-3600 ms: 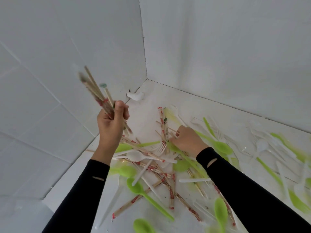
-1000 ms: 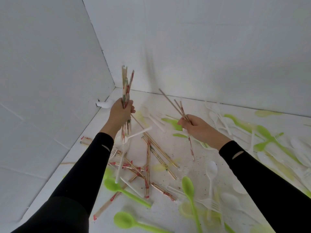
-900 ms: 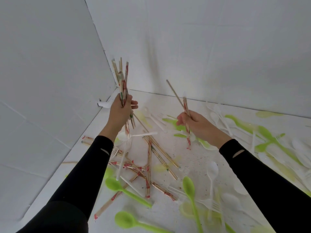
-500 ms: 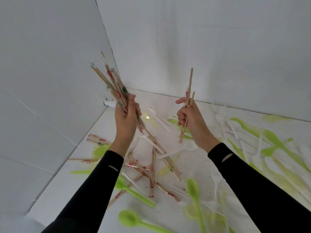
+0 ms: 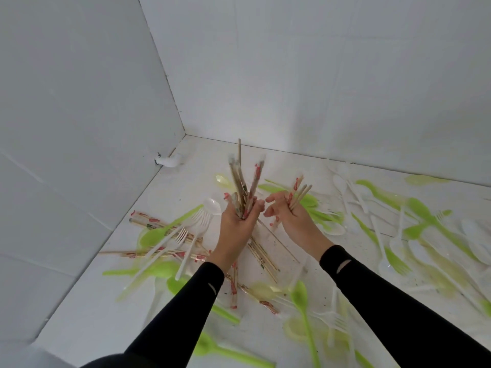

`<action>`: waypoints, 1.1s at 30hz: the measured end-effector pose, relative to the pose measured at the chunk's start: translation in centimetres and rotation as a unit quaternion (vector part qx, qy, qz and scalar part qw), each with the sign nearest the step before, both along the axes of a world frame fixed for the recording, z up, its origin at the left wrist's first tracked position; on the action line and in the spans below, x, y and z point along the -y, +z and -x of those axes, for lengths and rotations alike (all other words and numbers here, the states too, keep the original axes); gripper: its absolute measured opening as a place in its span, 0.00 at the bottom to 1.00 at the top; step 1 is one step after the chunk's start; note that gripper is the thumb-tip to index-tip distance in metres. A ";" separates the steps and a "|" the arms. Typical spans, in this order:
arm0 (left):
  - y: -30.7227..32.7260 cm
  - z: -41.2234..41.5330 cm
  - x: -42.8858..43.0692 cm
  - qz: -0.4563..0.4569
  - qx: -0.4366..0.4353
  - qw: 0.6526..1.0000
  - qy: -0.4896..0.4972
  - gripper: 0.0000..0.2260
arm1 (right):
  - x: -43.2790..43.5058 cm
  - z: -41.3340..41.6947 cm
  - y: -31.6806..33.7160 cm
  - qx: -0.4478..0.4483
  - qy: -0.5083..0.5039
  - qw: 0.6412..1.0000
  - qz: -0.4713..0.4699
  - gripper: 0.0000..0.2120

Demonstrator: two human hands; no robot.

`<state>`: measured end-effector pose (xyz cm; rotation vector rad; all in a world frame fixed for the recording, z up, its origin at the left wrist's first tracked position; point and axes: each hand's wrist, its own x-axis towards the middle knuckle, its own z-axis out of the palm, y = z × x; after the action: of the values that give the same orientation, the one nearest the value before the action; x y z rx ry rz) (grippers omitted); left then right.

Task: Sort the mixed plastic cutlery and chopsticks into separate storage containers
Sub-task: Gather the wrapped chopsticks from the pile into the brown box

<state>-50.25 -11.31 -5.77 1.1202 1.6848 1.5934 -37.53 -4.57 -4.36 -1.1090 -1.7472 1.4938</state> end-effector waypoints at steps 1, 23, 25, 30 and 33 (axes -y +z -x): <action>0.0 -0.1 0.0 0.005 0.004 1.000 0.003 0.05 | -0.2 -0.2 0.3 -0.007 -0.009 1.000 0.001 0.14; 6.7 7.2 1.2 -0.156 0.377 0.891 0.200 0.09 | 1.2 -0.6 0.9 0.198 0.154 0.968 0.002 0.09; 6.6 7.9 2.0 -0.089 0.324 0.922 0.193 0.10 | 1.8 -0.6 0.0 0.262 0.137 0.955 -0.012 0.12; 5.8 7.5 5.4 0.177 -0.025 0.983 0.031 0.16 | 4.1 -0.1 -2.0 0.309 0.109 0.945 -0.023 0.18; 4.8 7.3 7.6 0.232 -0.067 0.969 -0.061 0.16 | 5.0 0.7 -2.5 0.332 0.084 0.935 -0.088 0.17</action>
<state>-57.58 -18.93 -1.00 1.0756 1.9048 0.9914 -38.22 -9.60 -6.90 -1.5115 -2.4251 1.0766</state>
